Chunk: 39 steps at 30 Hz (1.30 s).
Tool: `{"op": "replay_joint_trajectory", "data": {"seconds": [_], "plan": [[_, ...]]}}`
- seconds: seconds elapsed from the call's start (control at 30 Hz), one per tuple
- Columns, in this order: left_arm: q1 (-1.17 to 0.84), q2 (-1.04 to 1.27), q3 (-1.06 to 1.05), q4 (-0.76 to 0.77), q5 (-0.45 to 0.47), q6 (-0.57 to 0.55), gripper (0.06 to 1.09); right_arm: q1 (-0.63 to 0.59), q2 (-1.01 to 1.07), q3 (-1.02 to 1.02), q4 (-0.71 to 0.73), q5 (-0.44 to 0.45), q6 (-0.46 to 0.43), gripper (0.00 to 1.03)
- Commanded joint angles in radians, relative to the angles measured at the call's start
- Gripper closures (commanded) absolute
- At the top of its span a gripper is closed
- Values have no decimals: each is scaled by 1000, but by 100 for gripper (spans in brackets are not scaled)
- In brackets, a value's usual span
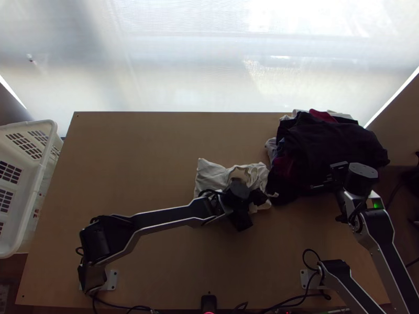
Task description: Fold the t-shirt
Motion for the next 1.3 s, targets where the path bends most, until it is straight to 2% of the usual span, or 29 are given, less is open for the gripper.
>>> {"op": "replay_joint_trajectory", "data": {"seconds": [0.0,0.1,0.27,0.37,0.5,0.67,0.83,0.87,0.93,1.03,1.13,1.17,1.23,1.27], "plan": [[29,-78,86,-285,45,40,14,8,-8,-13,-3,-5,8,100],[59,-89,136,-377,56,39,13,21,-4,-11,-3,-5,17,100],[42,-125,214,-579,50,-125,13,25,-6,-11,-3,-5,18,100],[41,-167,212,-601,33,-174,13,31,-9,-1,-12,-5,17,100],[58,-228,223,-611,-30,-312,13,65,-21,12,-40,-5,20,100],[113,-311,218,-611,-172,-550,12,105,-3,30,-40,-5,43,100],[220,-326,217,-674,-292,-932,13,234,54,70,-43,31,69,100],[245,-328,217,-674,-309,-1010,17,272,72,81,-43,48,71,100],[286,-336,218,-677,-312,-1155,32,344,117,108,-43,68,72,100],[332,-363,197,-679,-311,-1346,68,453,187,153,-41,74,75,100],[375,-409,131,-662,-298,-1469,98,559,259,202,-37,76,63,100],[377,-428,106,-661,-288,-1483,104,593,281,222,-33,76,57,100],[394,-455,45,-644,-246,-1538,105,656,327,257,-26,76,38,100],[414,-467,16,-647,-159,-1578,105,688,350,274,-23,77,31,100]]}}
